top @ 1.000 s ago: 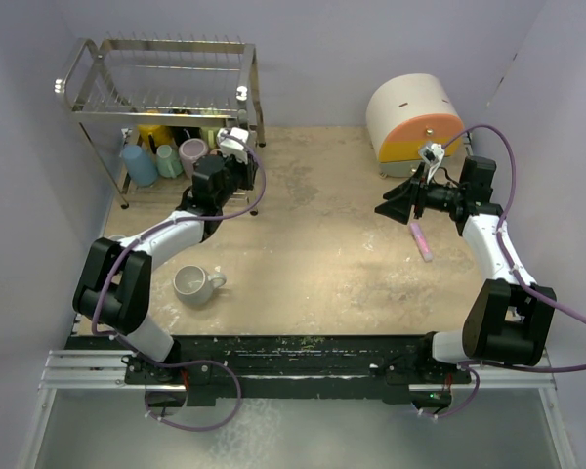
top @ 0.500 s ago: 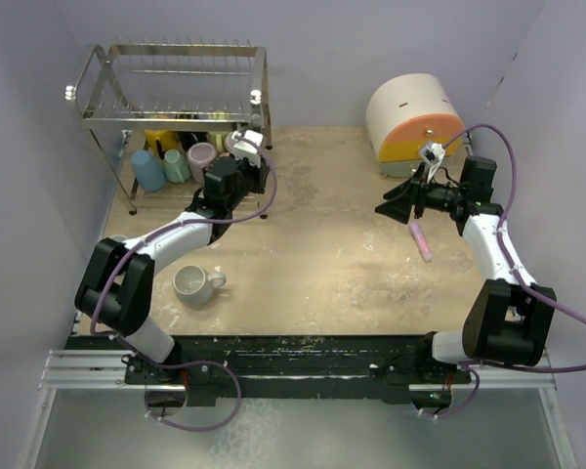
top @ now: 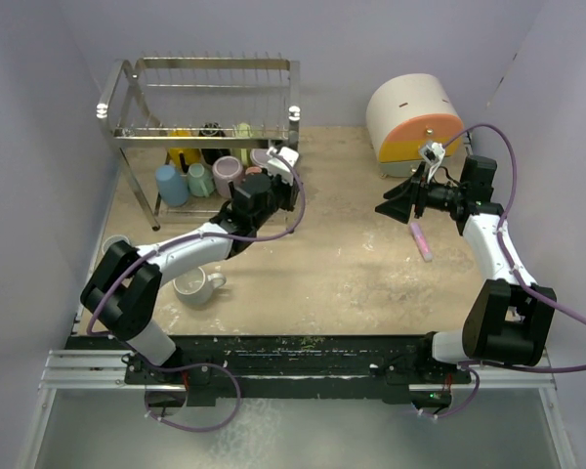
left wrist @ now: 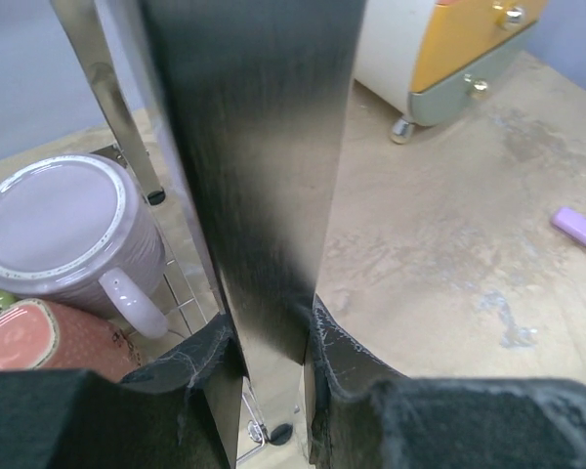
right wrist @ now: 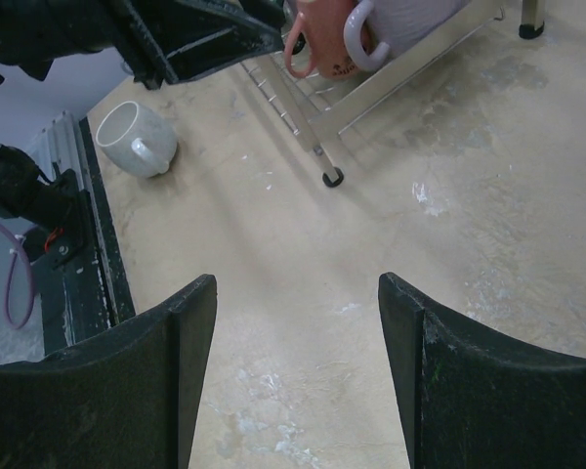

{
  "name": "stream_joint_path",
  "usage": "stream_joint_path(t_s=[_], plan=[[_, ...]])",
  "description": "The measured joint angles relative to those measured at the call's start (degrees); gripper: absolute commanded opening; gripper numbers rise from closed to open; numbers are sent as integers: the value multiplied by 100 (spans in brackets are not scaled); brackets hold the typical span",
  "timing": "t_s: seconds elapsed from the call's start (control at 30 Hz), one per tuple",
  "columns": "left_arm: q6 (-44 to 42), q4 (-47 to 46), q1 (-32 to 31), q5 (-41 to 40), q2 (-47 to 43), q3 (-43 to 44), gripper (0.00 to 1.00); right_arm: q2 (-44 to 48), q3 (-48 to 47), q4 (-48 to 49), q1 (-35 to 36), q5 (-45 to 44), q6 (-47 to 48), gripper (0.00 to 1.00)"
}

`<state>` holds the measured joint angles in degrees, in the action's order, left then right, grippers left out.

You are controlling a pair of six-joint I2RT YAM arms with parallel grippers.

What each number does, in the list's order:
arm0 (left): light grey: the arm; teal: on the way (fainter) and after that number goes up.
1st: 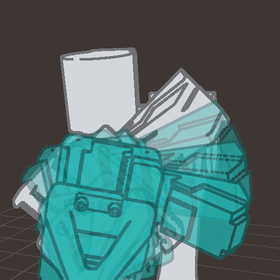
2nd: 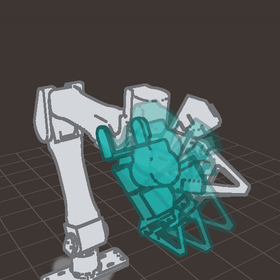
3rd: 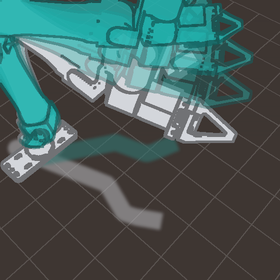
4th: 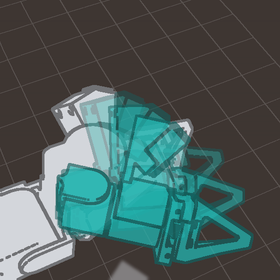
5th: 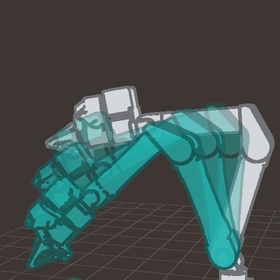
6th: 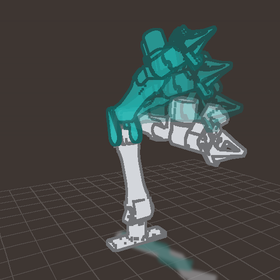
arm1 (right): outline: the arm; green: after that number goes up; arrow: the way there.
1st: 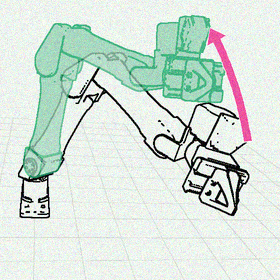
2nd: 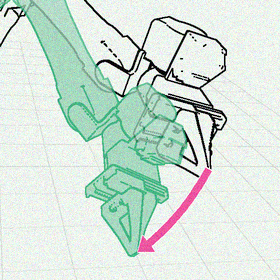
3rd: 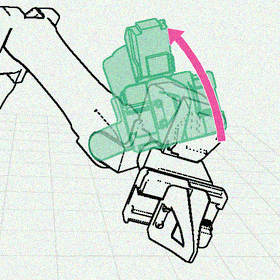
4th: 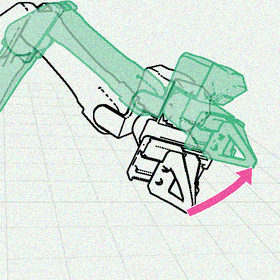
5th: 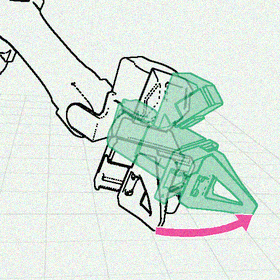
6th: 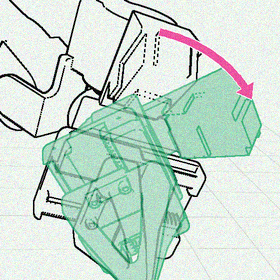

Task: Load the cups into the dish rack
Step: Move the dish rack to the center of the board.

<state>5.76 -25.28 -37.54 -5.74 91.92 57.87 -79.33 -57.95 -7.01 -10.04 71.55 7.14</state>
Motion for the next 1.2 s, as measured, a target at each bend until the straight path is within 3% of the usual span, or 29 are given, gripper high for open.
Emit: stream_joint_path(t_s=[0.47,0.9,1.07,1.2], plan=[[-2,-59,-1397,-358,133,98,4,0,0,-2,0,0,17,70],[278,-70,-1749,-549,116,149,57,0,0,-7,0,-2,42,70],[520,42,-1843,-557,-358,24,71,0,0,-15,0,0,57,70],[638,96,-1910,-533,-807,-190,74,0,0,-24,0,-2,61,70]])
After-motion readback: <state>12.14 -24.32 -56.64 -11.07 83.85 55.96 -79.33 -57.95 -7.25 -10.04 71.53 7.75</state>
